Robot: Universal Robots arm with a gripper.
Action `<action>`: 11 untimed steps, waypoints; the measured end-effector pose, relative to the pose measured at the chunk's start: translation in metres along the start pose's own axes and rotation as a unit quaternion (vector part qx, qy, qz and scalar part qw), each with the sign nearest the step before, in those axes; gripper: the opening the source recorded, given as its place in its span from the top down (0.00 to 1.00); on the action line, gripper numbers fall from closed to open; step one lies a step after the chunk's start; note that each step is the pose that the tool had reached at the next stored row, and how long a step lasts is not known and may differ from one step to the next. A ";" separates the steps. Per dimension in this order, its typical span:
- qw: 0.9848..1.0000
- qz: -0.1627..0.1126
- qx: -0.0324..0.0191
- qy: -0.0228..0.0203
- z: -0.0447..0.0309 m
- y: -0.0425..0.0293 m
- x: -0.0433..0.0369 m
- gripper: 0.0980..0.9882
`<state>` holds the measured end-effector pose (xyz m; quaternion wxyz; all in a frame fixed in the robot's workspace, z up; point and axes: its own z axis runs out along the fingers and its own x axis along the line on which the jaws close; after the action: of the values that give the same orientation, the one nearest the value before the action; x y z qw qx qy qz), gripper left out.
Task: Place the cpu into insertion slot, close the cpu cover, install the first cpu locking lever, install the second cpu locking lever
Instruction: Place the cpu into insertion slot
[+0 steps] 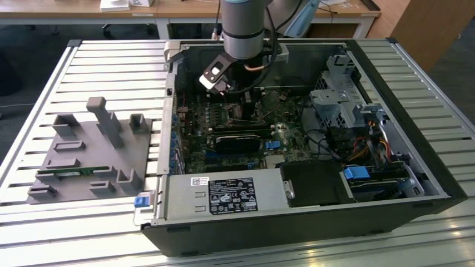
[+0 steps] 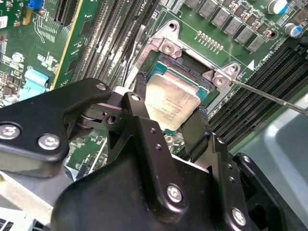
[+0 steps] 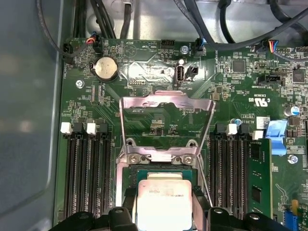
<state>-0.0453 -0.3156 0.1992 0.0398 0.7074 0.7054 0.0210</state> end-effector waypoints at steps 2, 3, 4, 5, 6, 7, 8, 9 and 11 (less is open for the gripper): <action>1.000 0.000 0.000 0.000 0.0008 -0.0004 0.0005 0.50; 1.000 0.000 0.000 0.000 0.0012 -0.0005 0.0007 0.50; 1.000 0.000 0.000 0.000 0.0017 -0.0006 0.0009 0.50; 1.000 0.000 0.000 0.000 0.0023 -0.0006 0.0012 0.50; 1.000 0.000 0.000 0.000 0.0028 -0.0007 0.0015 0.50; 1.000 0.000 0.000 0.000 0.0033 -0.0007 0.0019 0.50; 1.000 0.000 0.000 0.000 0.0038 -0.0008 0.0024 0.50; 1.000 0.000 0.000 0.000 0.0044 -0.0008 0.0029 0.50; 1.000 0.000 0.000 -0.001 0.0056 -0.0010 0.0038 0.50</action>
<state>-0.0458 -0.3120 0.1934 0.0399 0.7074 0.7054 0.0201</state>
